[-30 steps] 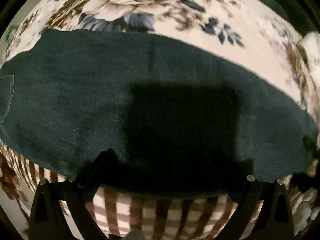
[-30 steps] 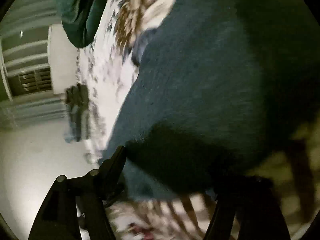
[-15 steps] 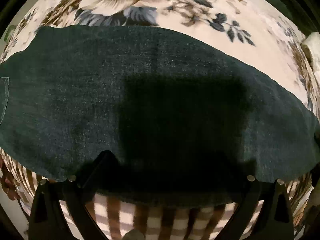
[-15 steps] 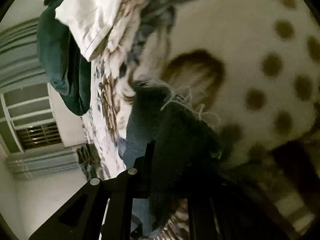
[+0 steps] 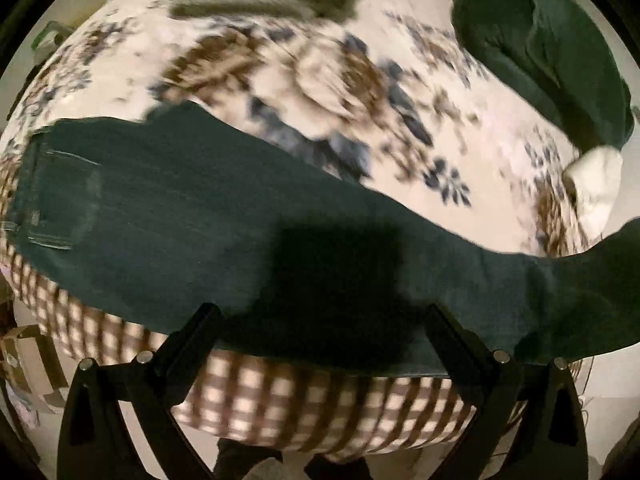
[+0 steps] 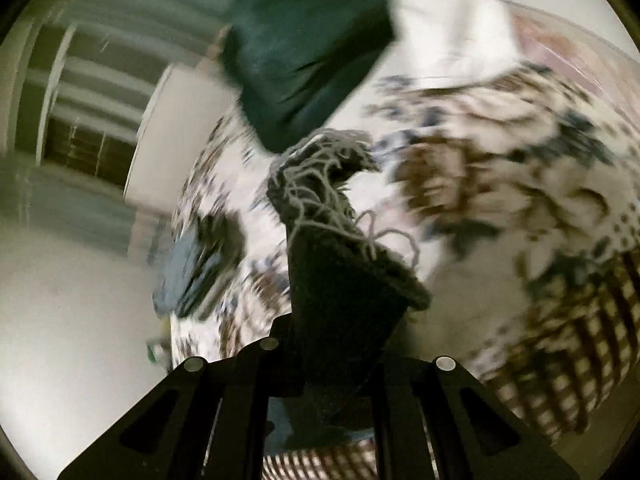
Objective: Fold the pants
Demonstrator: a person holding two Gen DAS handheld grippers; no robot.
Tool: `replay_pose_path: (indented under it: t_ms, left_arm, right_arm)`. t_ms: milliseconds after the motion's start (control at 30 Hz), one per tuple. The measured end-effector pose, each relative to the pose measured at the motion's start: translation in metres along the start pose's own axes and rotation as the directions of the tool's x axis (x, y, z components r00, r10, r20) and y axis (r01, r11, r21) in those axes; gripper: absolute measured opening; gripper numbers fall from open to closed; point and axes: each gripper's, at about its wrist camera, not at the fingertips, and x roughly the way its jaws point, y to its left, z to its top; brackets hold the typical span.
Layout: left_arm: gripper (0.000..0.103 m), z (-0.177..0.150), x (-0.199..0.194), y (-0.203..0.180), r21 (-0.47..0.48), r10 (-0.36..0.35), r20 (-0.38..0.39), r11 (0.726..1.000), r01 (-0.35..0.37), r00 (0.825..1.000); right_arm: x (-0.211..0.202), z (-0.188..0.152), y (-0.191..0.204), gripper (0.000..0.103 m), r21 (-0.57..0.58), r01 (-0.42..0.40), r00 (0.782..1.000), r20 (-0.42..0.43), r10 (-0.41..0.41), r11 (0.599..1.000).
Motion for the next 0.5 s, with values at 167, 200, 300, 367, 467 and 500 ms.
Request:
replay_pose_path:
  t_ms: [167,200,300,367,467,500]
  left_arm:
    - [0.103,0.008,-0.024,0.068,-0.087,0.014,0.047,0.996,-0.01,0.999]
    - [0.103,0.009,-0.025,0.082,-0.105,0.021,0.048,0.994,-0.016,0.999]
    - [0.103,0.007,-0.03,0.132,-0.159,0.057,0.052,0.986,-0.048,0.997]
    - [0.103,0.003,-0.028,0.162,-0.19,0.088,0.048,0.979,-0.077,0.995]
    - [0.103,-0.004,-0.026,0.199,-0.233,0.117,0.03,0.967,-0.107,0.993]
    - [0.103,-0.006,-0.027,0.208,-0.244,0.124,0.026,0.963,-0.114,0.992]
  right_arm:
    - [0.048,-0.066,0.084,0.01,-0.137,0.017,0.996,-0.09,-0.029,0.99]
    - [0.066,-0.083,0.096,0.01,-0.161,0.021,0.992,-0.116,-0.04,0.987]
    - [0.124,-0.135,0.126,0.01,-0.234,0.043,0.977,-0.192,-0.09,0.971]
    - [0.163,-0.169,0.137,0.01,-0.263,0.053,0.961,-0.25,-0.121,0.963]
    - [0.22,-0.218,0.151,0.01,-0.34,0.072,0.928,-0.321,-0.188,0.938]
    - [0.239,-0.234,0.153,0.014,-0.369,0.092,0.908,-0.35,-0.23,0.925]
